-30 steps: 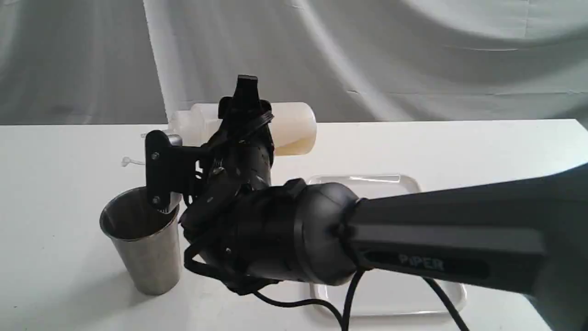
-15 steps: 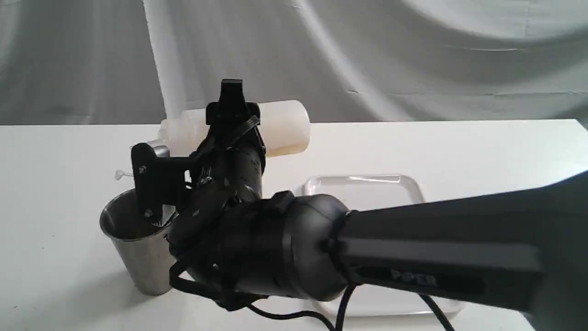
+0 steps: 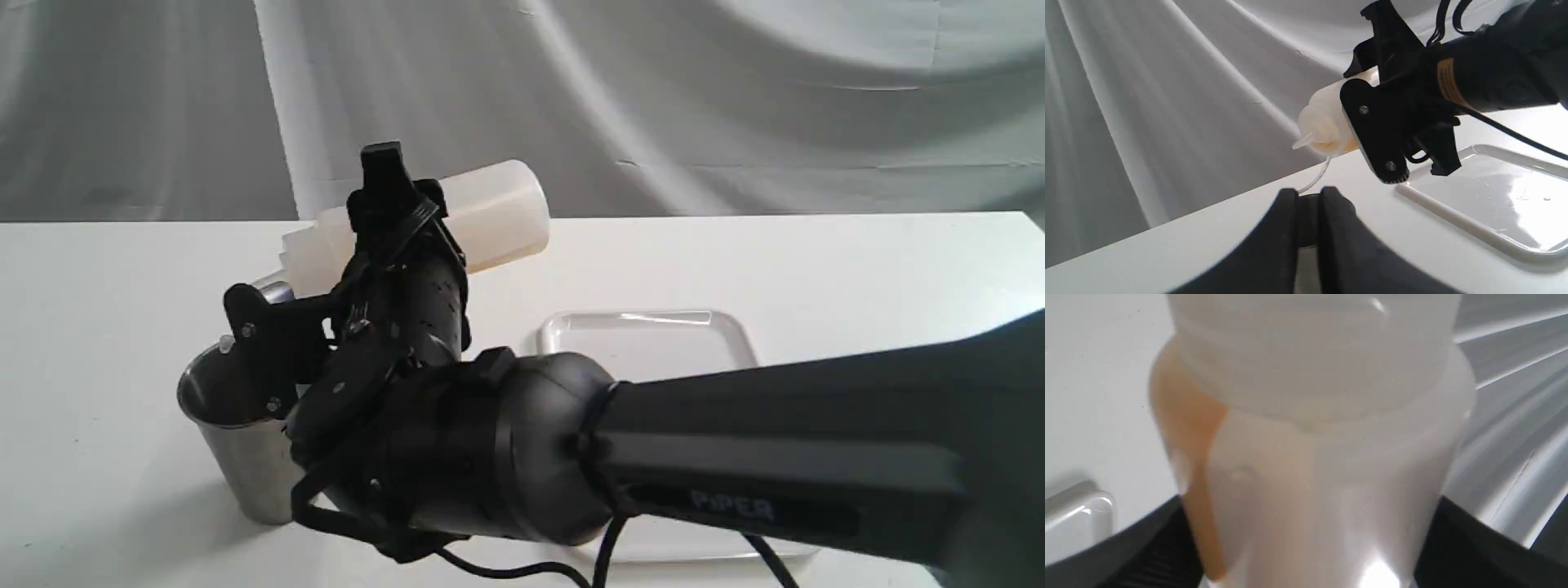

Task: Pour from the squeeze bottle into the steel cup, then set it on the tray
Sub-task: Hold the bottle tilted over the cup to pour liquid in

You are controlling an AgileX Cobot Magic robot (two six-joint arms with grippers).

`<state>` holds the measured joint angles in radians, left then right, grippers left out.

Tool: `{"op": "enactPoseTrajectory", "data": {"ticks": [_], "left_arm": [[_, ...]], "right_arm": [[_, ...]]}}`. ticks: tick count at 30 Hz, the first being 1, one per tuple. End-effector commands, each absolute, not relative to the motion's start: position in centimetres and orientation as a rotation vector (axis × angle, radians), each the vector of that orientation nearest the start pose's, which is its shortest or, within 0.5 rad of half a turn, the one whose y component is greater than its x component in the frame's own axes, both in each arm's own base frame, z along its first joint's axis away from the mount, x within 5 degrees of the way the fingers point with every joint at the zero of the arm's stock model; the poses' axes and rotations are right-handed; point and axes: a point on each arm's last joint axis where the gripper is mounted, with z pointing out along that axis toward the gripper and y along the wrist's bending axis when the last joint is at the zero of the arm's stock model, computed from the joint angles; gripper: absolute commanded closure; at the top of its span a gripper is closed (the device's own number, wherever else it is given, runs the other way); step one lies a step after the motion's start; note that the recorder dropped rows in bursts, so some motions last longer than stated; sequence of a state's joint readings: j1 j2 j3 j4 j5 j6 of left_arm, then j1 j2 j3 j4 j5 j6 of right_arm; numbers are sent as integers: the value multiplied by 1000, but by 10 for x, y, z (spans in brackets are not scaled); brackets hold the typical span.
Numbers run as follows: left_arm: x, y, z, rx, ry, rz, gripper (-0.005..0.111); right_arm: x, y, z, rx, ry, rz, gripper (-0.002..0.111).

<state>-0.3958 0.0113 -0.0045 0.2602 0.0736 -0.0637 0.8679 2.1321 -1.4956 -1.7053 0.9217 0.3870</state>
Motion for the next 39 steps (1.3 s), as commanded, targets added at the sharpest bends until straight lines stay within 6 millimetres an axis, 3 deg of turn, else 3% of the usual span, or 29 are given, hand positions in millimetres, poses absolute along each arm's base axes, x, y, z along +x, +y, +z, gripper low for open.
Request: {"op": "enactPoseTrajectory", "data": {"ticks": [1,16,39], "left_arm": [[54,-21,206,438,1503,-147,98],[54,-21,206,438,1503,-147,98],[54,-21,206,438,1503,-147,98]], "right_arm": [[351,305,219,-1436,1308,-1294,76],[346,303,239,-1429,1274,-1347,76],[345,304,239,-1581,1159,-1467,76]]}}
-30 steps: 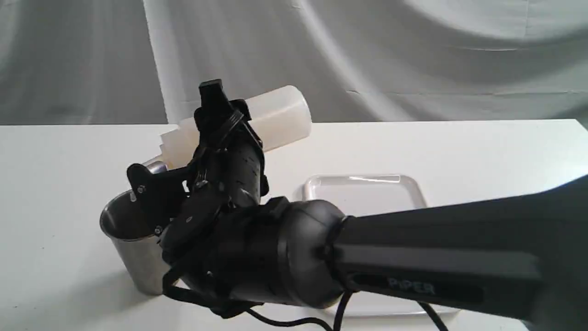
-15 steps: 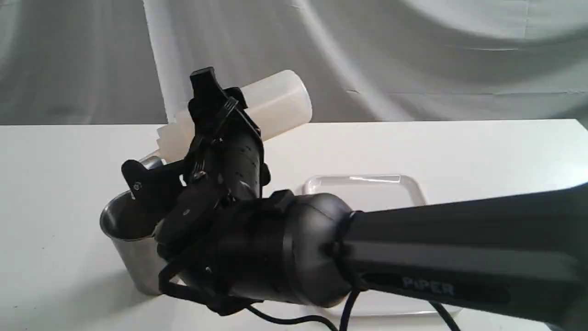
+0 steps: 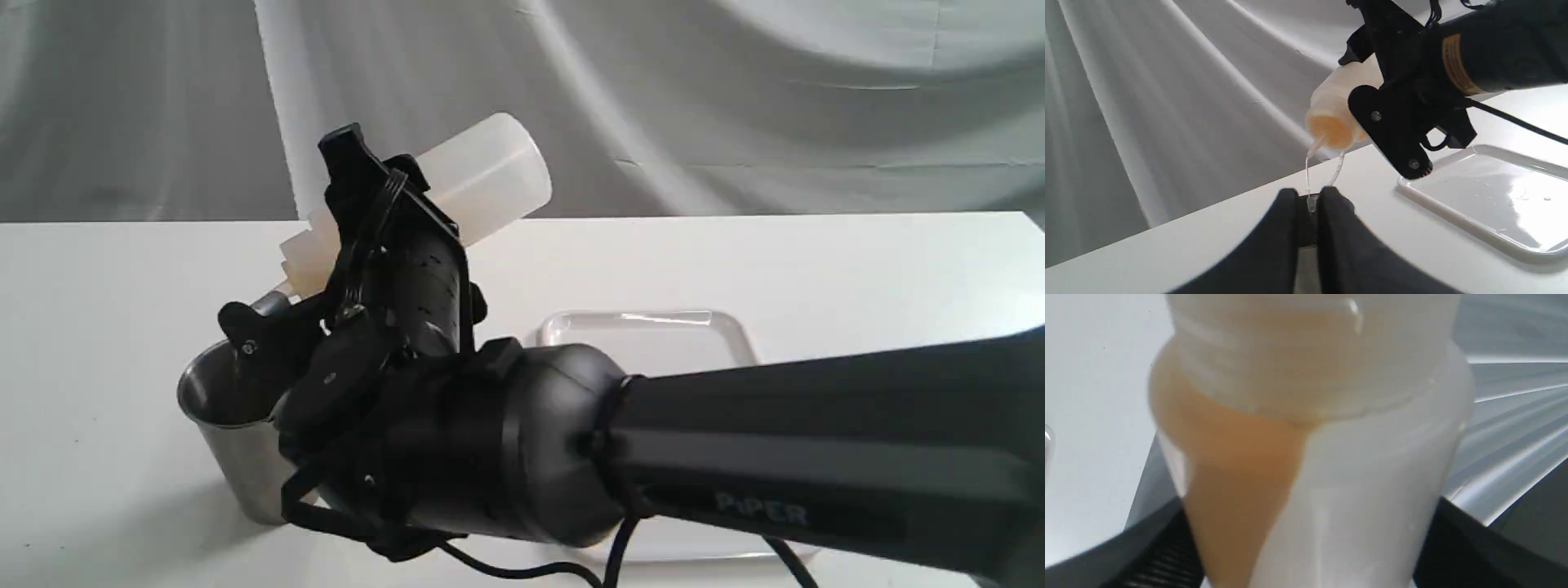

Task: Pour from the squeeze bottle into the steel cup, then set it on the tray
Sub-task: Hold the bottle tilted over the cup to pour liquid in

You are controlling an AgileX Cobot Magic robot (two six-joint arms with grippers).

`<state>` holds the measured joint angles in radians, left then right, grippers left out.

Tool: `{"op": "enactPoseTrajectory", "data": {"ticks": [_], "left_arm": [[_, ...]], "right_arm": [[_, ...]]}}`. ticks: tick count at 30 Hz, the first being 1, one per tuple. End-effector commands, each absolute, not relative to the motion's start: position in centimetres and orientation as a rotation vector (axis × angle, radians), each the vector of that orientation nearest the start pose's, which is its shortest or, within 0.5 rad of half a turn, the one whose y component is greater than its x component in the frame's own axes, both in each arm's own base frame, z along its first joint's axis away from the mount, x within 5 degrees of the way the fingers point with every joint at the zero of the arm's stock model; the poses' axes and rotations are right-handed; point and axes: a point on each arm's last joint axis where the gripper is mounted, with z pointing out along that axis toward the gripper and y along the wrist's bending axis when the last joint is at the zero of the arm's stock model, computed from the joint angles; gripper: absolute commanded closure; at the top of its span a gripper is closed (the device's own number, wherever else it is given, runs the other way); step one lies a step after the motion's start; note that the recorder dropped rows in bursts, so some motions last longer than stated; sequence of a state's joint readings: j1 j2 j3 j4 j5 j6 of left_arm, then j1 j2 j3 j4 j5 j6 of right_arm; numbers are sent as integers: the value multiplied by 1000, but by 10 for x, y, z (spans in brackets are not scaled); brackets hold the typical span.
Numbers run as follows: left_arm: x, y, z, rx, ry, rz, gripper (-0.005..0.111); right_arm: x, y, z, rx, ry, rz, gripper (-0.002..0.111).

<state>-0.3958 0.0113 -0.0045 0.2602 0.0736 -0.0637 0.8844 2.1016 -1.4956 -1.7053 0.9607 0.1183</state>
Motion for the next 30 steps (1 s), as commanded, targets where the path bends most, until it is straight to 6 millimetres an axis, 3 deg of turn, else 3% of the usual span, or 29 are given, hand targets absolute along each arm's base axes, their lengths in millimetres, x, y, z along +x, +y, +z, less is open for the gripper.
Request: {"op": "enactPoseTrajectory", "data": {"ticks": [1,30], "left_arm": [[54,-21,206,438,1503,-147,98],[54,-21,206,438,1503,-147,98]], "right_arm": [[345,304,239,-1581,1159,-1467,76],[344,303,242,-1595,1143,-1483,76]]}}
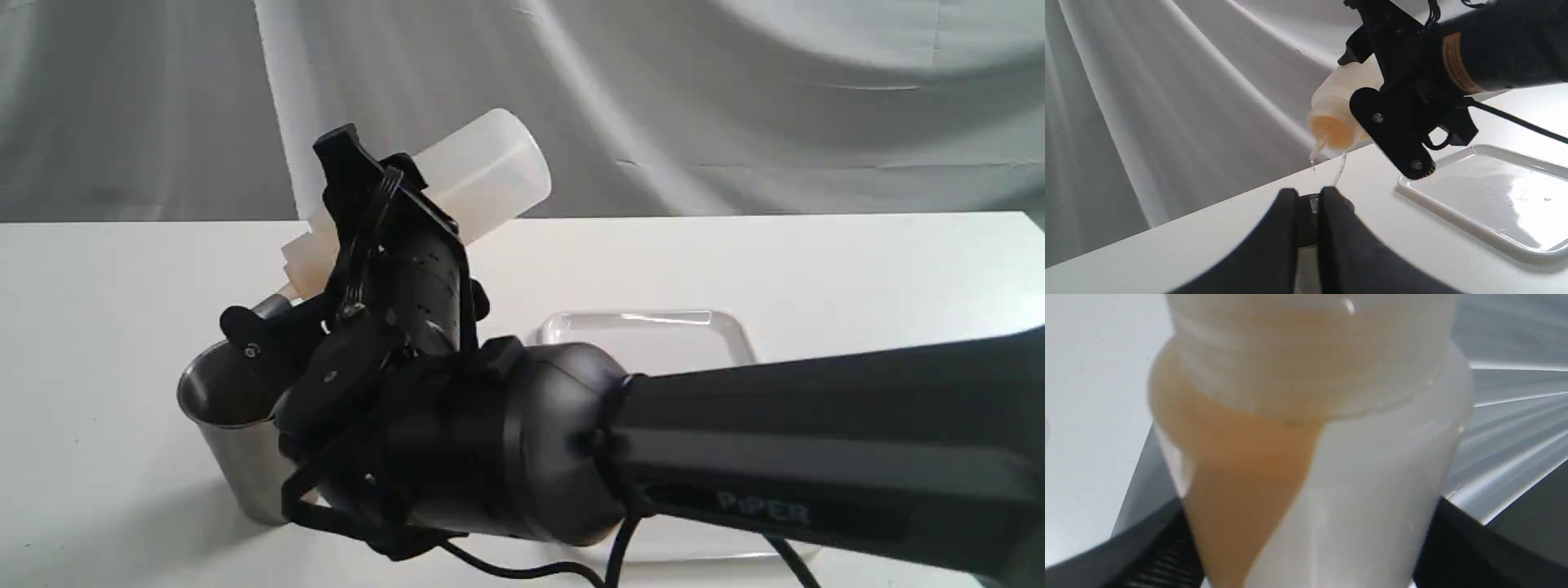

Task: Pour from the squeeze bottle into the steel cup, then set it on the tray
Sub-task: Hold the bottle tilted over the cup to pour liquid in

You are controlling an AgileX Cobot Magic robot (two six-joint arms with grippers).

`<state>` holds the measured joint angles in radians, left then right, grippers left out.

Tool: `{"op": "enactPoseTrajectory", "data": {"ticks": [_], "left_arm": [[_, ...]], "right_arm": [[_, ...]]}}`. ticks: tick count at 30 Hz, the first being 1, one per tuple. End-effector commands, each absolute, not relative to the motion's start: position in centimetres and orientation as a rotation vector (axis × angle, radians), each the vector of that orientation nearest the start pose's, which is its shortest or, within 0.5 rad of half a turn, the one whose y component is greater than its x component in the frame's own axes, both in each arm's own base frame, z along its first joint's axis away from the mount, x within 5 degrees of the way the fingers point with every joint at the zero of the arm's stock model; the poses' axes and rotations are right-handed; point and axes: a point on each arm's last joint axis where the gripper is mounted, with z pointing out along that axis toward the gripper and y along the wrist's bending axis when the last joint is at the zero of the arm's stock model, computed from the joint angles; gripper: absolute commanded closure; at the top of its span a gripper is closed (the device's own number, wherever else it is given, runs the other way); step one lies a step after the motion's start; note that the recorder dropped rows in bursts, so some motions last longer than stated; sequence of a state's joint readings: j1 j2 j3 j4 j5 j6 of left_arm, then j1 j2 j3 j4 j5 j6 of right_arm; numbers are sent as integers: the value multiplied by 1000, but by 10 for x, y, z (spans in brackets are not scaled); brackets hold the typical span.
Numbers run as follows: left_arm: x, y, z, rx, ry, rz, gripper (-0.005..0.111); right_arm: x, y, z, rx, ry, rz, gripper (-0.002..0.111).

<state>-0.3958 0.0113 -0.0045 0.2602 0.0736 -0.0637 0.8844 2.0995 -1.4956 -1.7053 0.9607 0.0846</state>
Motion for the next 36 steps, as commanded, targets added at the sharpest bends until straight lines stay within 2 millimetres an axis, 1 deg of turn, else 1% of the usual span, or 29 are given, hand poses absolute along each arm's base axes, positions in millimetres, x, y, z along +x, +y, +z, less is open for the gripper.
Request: {"op": "enactPoseTrajectory", "data": {"ticks": [1,22,27,30,36], "left_arm": [[54,-21,206,438,1503,-147,98],[54,-21,206,438,1503,-147,98],[54,-21,206,438,1503,-147,98],[54,-21,206,438,1503,-147,98],[54,-21,206,438,1503,-147,98]], "right_arm": [[344,303,242,-1595,1143,-1483,76],[344,303,242,-1590,1147,-1479,76],[344,303,246,-1560,1164,-1460,76],[343,302,249,-1524,1187,-1427,76],[341,303,260,-1352,1290,-1244,76]]}}
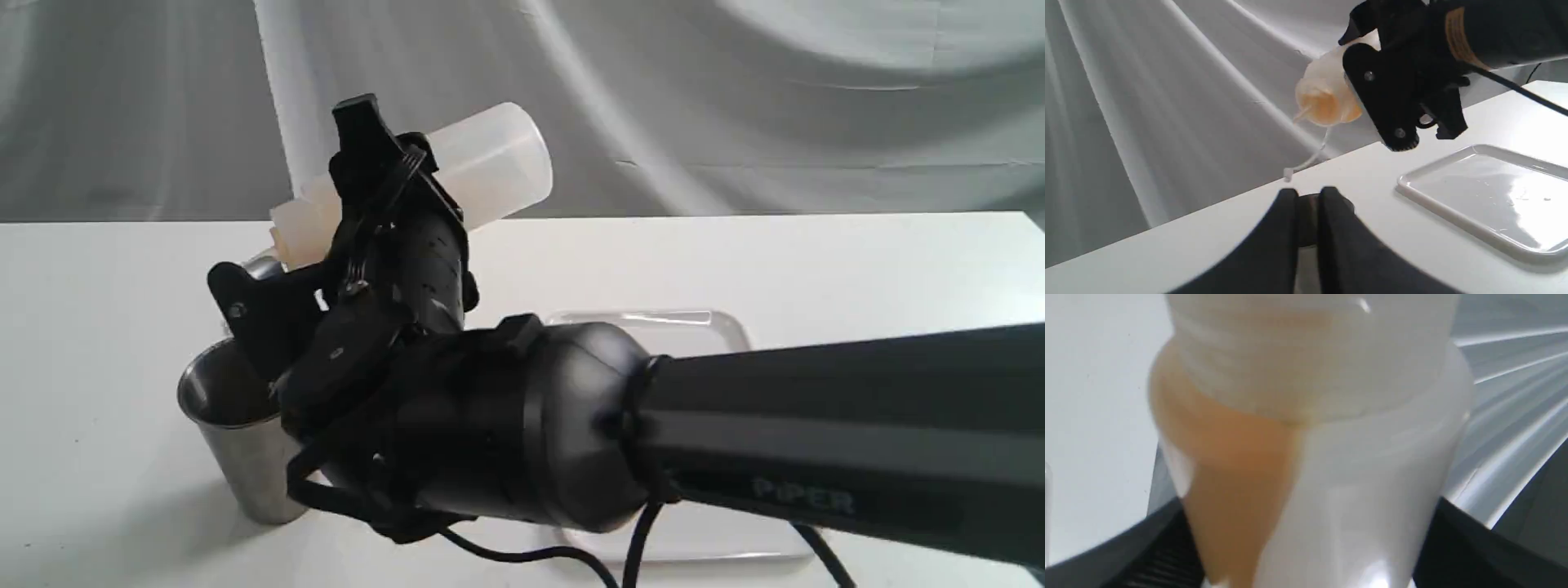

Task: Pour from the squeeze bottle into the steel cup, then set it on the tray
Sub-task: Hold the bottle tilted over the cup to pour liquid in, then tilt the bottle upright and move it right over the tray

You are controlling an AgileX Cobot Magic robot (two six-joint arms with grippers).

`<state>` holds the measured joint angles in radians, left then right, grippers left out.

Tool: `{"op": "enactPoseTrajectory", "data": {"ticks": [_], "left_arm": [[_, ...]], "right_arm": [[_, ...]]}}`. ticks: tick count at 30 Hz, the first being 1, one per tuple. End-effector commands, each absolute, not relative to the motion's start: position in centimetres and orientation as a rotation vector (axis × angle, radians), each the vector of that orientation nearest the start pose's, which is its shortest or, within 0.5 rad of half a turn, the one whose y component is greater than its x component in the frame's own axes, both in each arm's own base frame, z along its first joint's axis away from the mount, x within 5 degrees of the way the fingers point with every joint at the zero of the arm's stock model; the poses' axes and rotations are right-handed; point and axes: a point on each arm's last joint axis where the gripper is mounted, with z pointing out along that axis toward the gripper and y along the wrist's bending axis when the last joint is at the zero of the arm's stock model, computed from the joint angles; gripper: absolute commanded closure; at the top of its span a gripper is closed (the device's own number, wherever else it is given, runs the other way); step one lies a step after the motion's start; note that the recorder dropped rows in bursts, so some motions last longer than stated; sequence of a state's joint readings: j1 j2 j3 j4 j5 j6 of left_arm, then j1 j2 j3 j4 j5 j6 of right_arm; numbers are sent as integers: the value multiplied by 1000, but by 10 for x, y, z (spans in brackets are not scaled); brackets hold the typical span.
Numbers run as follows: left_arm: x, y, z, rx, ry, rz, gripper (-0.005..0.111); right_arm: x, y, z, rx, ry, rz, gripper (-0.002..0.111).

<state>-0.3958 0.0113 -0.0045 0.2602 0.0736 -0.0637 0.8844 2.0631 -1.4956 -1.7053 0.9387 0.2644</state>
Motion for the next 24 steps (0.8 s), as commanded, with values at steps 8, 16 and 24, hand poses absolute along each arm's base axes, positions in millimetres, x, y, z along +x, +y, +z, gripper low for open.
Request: {"op": "enactPoseTrajectory", "data": {"ticks": [8,16,24], "left_arm": [[54,-21,206,438,1503,-147,98],[54,-21,206,438,1503,-147,98],[54,-21,206,438,1503,-147,98]], "right_arm": [[341,301,261,-1100,1433,-1055,76],[339,299,257,-732,1607,-731,76],[330,294,234,-461,1779,-383,76]]}}
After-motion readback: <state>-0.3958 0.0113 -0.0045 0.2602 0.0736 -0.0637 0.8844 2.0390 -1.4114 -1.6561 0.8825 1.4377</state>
